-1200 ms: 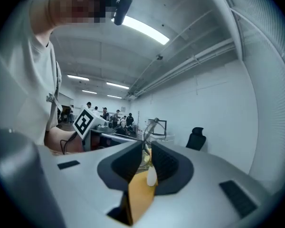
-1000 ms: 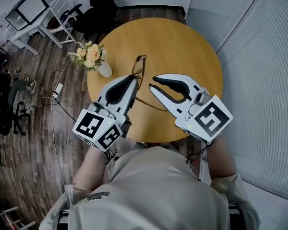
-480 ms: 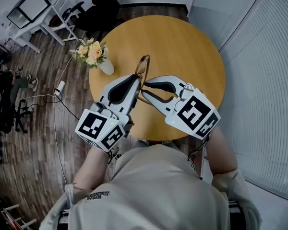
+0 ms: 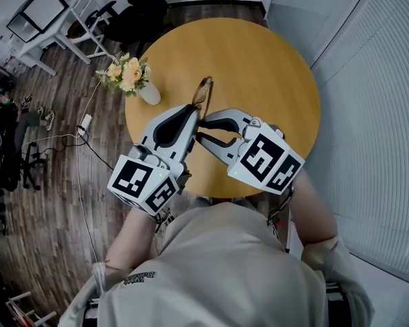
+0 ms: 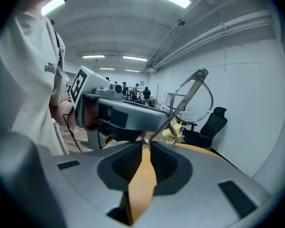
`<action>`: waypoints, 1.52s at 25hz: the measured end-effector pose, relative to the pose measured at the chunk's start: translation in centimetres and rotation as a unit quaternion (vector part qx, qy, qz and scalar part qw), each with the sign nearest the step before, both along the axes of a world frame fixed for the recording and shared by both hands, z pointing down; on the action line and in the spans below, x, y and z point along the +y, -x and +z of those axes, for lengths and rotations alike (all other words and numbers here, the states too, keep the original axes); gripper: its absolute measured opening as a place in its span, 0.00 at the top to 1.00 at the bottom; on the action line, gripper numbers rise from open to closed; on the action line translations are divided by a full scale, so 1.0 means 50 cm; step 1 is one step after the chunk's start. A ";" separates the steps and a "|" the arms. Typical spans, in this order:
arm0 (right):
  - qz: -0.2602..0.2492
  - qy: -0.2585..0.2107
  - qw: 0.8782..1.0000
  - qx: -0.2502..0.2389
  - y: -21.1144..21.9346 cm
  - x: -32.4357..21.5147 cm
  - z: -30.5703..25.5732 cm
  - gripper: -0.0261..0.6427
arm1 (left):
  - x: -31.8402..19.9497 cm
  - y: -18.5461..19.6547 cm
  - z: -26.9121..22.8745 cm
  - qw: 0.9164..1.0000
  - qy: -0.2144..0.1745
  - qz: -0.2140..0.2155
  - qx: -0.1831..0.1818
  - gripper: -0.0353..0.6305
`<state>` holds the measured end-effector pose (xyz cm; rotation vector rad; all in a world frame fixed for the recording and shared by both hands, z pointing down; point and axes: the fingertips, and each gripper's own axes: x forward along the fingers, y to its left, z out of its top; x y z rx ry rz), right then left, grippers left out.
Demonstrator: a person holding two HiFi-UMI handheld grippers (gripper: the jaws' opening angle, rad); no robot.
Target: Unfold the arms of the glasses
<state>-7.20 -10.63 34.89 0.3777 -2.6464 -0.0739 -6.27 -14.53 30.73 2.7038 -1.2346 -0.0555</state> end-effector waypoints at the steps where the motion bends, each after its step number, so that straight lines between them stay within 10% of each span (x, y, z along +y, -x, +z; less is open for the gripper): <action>1: 0.002 0.001 1.000 0.002 0.002 -0.002 0.004 0.90 | 0.000 -0.003 0.002 1.000 0.000 0.002 -0.001 0.88; 38: 0.115 -0.029 0.993 0.025 -0.141 -0.099 -0.010 0.90 | -0.076 0.105 0.081 0.995 0.012 -0.047 -0.084 0.88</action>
